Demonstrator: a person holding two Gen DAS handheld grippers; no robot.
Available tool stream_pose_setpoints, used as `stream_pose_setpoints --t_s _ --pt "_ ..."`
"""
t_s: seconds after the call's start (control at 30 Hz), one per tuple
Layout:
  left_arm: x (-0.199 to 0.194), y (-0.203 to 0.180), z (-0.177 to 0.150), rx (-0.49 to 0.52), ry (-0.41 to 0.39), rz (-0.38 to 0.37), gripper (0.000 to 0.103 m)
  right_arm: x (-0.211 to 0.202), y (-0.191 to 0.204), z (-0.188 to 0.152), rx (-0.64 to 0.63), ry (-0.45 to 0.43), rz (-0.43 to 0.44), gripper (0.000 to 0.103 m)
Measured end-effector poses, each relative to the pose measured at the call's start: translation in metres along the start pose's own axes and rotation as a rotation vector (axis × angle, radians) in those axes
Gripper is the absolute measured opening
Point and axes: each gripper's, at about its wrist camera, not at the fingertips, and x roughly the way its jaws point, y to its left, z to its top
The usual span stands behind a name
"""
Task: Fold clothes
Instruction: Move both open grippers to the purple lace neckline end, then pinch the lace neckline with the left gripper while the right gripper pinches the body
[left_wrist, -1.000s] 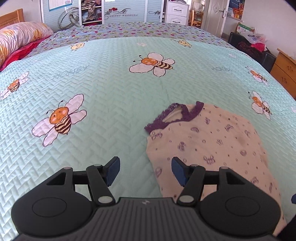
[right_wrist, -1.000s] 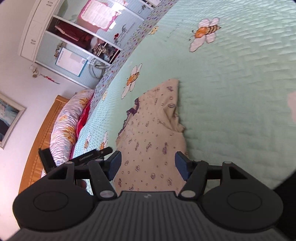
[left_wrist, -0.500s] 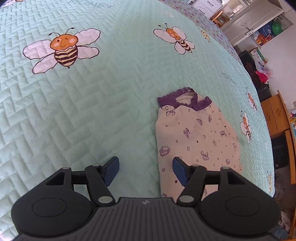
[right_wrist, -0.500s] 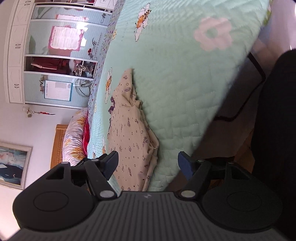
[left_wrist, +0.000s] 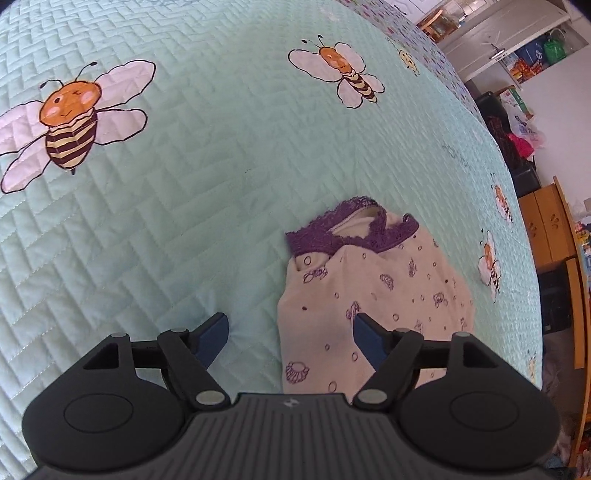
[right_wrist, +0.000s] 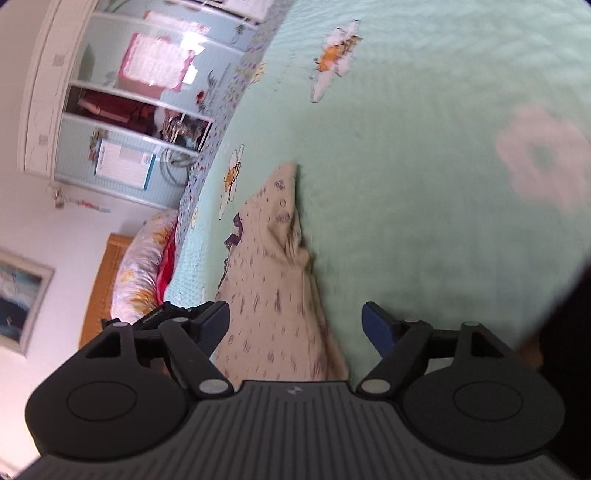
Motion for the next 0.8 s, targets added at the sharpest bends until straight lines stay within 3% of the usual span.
stream_pose_setpoints --t_s 0.17,0.27,0.5,0.6,0.63,0.67,0.8 --pt "0.011 0.002 0.009 -0.046 0.03 -0.09 0.078 -0.009 -0.017 -0.029 0.135 0.088 0.04 0.082" --pt "0.019 0.003 0.015 -0.081 0.037 -0.146 0.084 -0.01 -0.028 -0.047 0.222 0.087 0.079 0.082" --pt "0.032 0.003 0.02 -0.135 0.036 -0.245 0.081 0.006 -0.033 -0.054 0.285 0.105 0.136 0.088" --pt "0.035 0.0 0.019 -0.119 0.045 -0.225 0.046 0.007 -0.033 -0.05 0.31 0.102 0.148 0.088" --pt "0.038 0.0 0.018 -0.119 0.056 -0.217 0.028 0.008 -0.032 -0.051 0.314 0.099 0.151 0.088" --pt "0.04 0.001 0.018 -0.121 0.068 -0.209 0.02 0.009 -0.031 -0.052 0.318 0.096 0.153 0.088" --pt "0.041 0.001 0.018 -0.128 0.072 -0.218 0.02 0.019 -0.021 -0.053 0.288 0.094 0.154 0.088"
